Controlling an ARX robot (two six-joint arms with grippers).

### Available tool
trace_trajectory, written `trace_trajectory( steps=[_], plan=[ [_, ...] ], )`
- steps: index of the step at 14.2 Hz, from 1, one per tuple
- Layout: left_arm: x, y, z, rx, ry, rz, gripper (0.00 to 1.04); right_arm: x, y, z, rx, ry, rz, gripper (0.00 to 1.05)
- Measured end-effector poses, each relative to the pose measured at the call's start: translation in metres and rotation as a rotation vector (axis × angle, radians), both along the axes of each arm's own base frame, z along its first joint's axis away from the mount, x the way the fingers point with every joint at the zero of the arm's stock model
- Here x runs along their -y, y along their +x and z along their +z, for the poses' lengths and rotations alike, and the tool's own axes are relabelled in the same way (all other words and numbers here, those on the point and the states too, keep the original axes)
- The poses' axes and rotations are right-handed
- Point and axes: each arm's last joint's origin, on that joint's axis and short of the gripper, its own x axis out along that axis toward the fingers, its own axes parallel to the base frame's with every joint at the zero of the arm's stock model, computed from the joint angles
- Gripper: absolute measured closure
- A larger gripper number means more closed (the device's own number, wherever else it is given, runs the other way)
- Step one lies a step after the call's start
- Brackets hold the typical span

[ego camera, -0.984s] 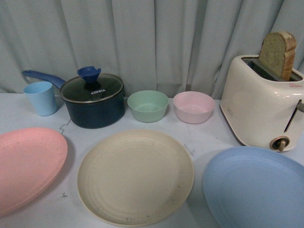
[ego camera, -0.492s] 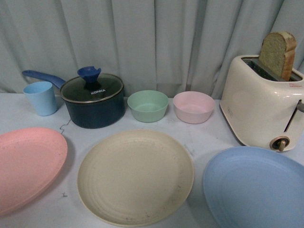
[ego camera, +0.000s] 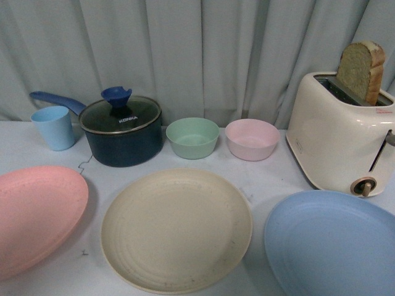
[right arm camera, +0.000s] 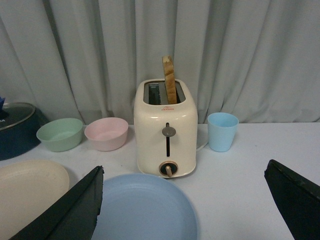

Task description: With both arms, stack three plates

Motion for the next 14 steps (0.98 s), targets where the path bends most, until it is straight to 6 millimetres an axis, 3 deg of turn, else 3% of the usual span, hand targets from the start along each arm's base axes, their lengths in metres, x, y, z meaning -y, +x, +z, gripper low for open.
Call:
trace_trajectory(
  steps=[1, 4, 5, 7, 9, 14],
  plan=[
    [-0.008, 0.021, 0.004, 0.018, 0.000, -0.020, 0.07, 0.000, 0.000, 0.000, 0.000, 0.000, 0.000, 0.06],
    [-0.048, 0.112, 0.002, 0.027, 0.098, -0.067, 0.07, 0.000, 0.000, 0.000, 0.000, 0.000, 0.000, 0.06],
    [-0.065, 0.145, -0.007, -0.021, 0.145, -0.046, 0.07, 0.000, 0.000, 0.000, 0.000, 0.000, 0.000, 0.06],
    [-0.087, 0.191, -0.050, -0.195, 0.170, -0.073, 0.07, 0.000, 0.000, 0.000, 0.000, 0.000, 0.000, 0.06],
    [-0.101, 0.203, -0.084, -0.299, 0.173, -0.081, 0.07, 0.000, 0.000, 0.000, 0.000, 0.000, 0.000, 0.06],
    [-0.140, 0.188, -0.107, -0.321, 0.159, -0.014, 0.07, 0.000, 0.000, 0.000, 0.000, 0.000, 0.000, 0.06]
  ],
)
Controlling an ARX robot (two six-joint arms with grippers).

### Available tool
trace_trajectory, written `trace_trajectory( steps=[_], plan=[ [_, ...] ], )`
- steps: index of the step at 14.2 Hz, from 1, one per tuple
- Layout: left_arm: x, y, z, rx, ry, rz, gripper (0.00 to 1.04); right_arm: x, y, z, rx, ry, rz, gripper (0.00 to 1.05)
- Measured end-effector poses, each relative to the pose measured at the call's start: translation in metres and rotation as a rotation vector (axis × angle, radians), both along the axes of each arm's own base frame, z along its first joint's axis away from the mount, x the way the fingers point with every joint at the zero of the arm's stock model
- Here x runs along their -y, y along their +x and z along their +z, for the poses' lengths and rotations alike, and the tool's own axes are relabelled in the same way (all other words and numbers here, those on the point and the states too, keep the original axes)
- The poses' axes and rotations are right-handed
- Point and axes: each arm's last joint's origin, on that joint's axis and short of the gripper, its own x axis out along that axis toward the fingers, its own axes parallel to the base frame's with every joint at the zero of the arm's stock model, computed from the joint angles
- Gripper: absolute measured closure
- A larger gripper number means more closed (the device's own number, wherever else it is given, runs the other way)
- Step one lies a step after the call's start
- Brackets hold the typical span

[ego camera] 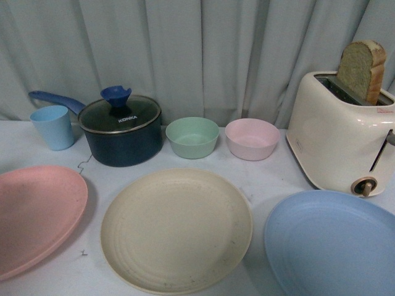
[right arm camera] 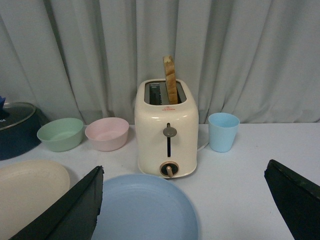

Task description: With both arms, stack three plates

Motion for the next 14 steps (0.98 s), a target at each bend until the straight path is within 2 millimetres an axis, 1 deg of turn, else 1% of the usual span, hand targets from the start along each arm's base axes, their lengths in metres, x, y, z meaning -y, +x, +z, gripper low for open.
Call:
trace_trajectory(
  steps=[2, 4, 7, 9, 10, 12, 13, 14],
  plan=[
    [-0.004, -0.009, -0.013, -0.029, -0.026, 0.009, 0.07, 0.000, 0.000, 0.000, 0.000, 0.000, 0.000, 0.06],
    [-0.009, -0.013, -0.021, -0.025, -0.041, 0.014, 0.07, 0.000, 0.000, 0.000, 0.000, 0.000, 0.000, 0.06],
    [-0.010, -0.022, -0.041, -0.058, -0.059, 0.036, 0.07, 0.000, 0.000, 0.000, 0.000, 0.000, 0.000, 0.06],
    [-0.010, -0.025, -0.050, -0.072, -0.065, 0.044, 0.07, 0.000, 0.000, 0.000, 0.000, 0.000, 0.000, 0.06],
    [-0.010, -0.025, -0.051, -0.072, -0.066, 0.045, 0.11, 0.000, 0.000, 0.000, 0.000, 0.000, 0.000, 0.06],
    [-0.008, -0.027, -0.052, -0.068, -0.074, 0.040, 0.34, 0.000, 0.000, 0.000, 0.000, 0.000, 0.000, 0.06],
    [-0.006, -0.029, -0.052, -0.074, -0.080, 0.035, 0.56, 0.000, 0.000, 0.000, 0.000, 0.000, 0.000, 0.06],
    [-0.009, -0.031, -0.042, -0.074, -0.057, 0.038, 0.90, 0.000, 0.000, 0.000, 0.000, 0.000, 0.000, 0.06]
  ],
)
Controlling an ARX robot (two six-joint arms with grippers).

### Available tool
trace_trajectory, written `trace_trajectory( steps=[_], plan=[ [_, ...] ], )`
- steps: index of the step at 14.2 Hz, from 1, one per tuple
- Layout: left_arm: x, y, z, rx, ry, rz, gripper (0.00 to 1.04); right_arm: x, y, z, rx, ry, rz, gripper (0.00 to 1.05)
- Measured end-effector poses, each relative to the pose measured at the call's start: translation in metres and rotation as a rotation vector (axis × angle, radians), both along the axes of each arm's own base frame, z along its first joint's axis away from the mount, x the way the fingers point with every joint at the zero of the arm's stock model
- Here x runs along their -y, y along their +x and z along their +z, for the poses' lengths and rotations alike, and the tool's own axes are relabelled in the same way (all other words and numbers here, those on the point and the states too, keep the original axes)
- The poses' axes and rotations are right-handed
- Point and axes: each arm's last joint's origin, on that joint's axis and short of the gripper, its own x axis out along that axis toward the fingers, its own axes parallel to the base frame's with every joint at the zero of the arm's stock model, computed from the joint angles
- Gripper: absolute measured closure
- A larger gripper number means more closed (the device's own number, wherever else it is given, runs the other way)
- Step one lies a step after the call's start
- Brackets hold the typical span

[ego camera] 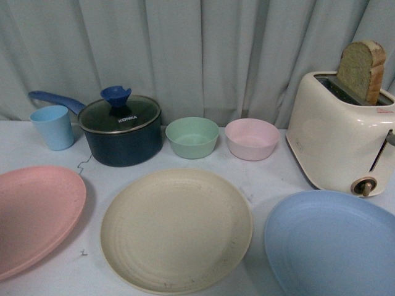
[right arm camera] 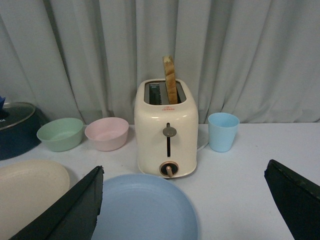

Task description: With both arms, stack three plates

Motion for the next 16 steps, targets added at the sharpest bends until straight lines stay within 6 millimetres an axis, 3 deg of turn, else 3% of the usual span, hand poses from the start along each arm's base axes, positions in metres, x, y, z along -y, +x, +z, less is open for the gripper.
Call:
trace_trajectory(
  steps=[2, 4, 6, 8, 11, 12, 14, 16],
  plan=[
    [-0.004, -0.005, 0.008, 0.013, -0.011, -0.009, 1.03, 0.000, 0.000, 0.000, 0.000, 0.000, 0.000, 0.06],
    [-0.012, -0.010, 0.025, 0.034, -0.003, 0.012, 1.03, 0.000, 0.000, 0.000, 0.000, 0.000, 0.000, 0.06],
    [-0.018, -0.019, 0.053, 0.057, 0.000, 0.023, 1.03, 0.000, 0.000, 0.000, 0.000, 0.000, 0.000, 0.06],
    [-0.009, -0.025, 0.101, 0.161, -0.025, -0.020, 1.03, 0.000, 0.000, 0.000, 0.000, 0.000, 0.000, 0.06],
    [0.034, -0.020, 0.147, 0.304, -0.087, -0.127, 1.03, 0.000, 0.000, 0.000, 0.000, 0.000, 0.000, 0.06],
    [0.054, -0.019, 0.149, 0.309, -0.106, -0.166, 1.03, 0.000, 0.000, 0.000, 0.000, 0.000, 0.000, 0.06],
    [0.119, -0.017, 0.128, 0.259, -0.146, -0.293, 1.03, 0.000, 0.000, 0.000, 0.000, 0.000, 0.000, 0.06],
    [0.160, -0.009, 0.115, 0.244, -0.151, -0.353, 1.03, 0.000, 0.000, 0.000, 0.000, 0.000, 0.000, 0.06]
  ],
)
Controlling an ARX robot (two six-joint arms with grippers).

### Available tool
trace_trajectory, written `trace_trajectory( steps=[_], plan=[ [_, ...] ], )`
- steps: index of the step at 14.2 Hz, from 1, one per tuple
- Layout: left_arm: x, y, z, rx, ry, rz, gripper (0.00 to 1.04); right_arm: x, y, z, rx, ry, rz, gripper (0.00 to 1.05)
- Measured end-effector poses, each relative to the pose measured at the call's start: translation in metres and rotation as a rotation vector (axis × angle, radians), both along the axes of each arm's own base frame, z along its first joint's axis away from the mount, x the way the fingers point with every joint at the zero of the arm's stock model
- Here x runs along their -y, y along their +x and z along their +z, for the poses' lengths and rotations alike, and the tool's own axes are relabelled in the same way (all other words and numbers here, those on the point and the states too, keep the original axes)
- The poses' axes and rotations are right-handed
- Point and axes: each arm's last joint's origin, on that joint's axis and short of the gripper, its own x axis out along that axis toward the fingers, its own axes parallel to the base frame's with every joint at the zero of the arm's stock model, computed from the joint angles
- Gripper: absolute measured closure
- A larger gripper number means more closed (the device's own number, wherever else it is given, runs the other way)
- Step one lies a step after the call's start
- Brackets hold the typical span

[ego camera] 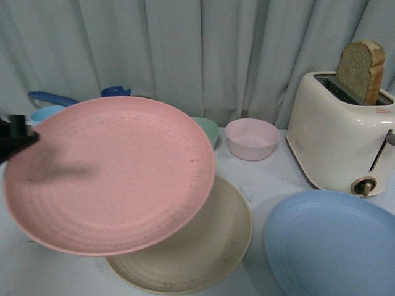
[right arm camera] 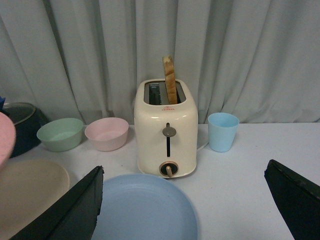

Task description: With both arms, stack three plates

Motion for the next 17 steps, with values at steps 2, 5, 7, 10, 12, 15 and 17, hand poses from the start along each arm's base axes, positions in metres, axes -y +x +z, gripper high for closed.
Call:
trace_trajectory(
  steps=[2, 5, 7, 10, 12, 15, 17],
  plan=[
    [0.028, 0.007, -0.019, -0.028, -0.016, -0.019, 1.03, 0.000, 0.000, 0.000, 0.000, 0.000, 0.000, 0.06],
    [0.045, 0.017, -0.040, -0.077, -0.033, -0.005, 1.03, 0.000, 0.000, 0.000, 0.000, 0.000, 0.000, 0.06],
    [0.048, 0.025, -0.053, -0.091, -0.047, 0.046, 1.03, 0.000, 0.000, 0.000, 0.000, 0.000, 0.000, 0.06],
    [0.051, 0.026, -0.065, -0.111, -0.037, 0.052, 1.03, 0.000, 0.000, 0.000, 0.000, 0.000, 0.000, 0.06],
    [0.055, 0.026, -0.068, -0.105, -0.033, 0.047, 1.03, 0.000, 0.000, 0.000, 0.000, 0.000, 0.000, 0.06],
    [0.060, 0.025, -0.079, -0.128, -0.014, 0.041, 1.03, 0.000, 0.000, 0.000, 0.000, 0.000, 0.000, 0.06],
    [0.060, 0.026, -0.085, -0.140, -0.003, 0.050, 1.03, 0.000, 0.000, 0.000, 0.000, 0.000, 0.000, 0.06]
  ],
)
